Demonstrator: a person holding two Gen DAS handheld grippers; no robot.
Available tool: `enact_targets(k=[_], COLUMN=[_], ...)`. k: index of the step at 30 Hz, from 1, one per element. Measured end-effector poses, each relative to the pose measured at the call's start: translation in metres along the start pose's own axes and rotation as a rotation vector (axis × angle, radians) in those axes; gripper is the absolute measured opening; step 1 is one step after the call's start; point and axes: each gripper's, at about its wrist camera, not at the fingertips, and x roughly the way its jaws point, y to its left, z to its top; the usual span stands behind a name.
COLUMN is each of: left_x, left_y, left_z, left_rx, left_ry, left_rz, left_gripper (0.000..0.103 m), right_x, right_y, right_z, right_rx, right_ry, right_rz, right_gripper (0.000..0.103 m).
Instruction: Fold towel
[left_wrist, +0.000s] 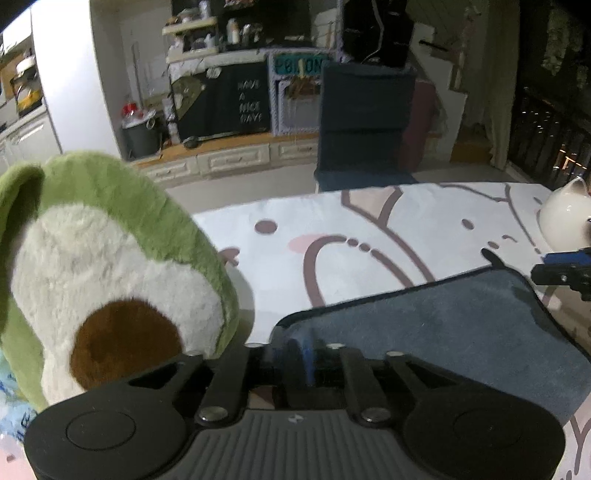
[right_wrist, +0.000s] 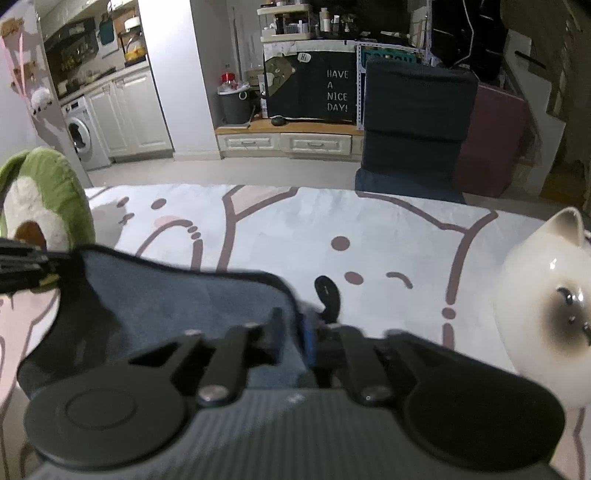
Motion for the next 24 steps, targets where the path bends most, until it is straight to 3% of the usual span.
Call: enact_targets(k=[4,6,9,11,24], left_x=[-0.001,-0.004,-0.011,-0.016,-0.039], left_y=[0.002,0.0,-0.003,-0.006,-0.014], left_z=[-0.002,-0.003,-0.002,-0.002,-0.007], left_rx=[-0.022,-0.026,-0.031,-0.042,-0.111], left_ry=[0.016,0.015,0.014,0.011,0.032], left_rz=[0.029,0.046,0.062,0.071,0.109], left_gripper=[0.061,0.084,0.095,0.101,0.103], right_x=[0.0,-0.002,-0.005,-0.007,-0.026], right_y=[-0.003,-0.004,-0.005,-0.005,0.012], right_z=[-0.002,-0.003,-0.005,-0.006,-0.008], right_rx=[0.013,0.023,0.03,0.044,0.037], right_ry=[0.004,0.007,-0.004,-0.01,-0.004], right_rz=[-0.007,0.003,0.002,0.003,-0.043], right_gripper=[0.061,0.078,0.093,0.102,0.103])
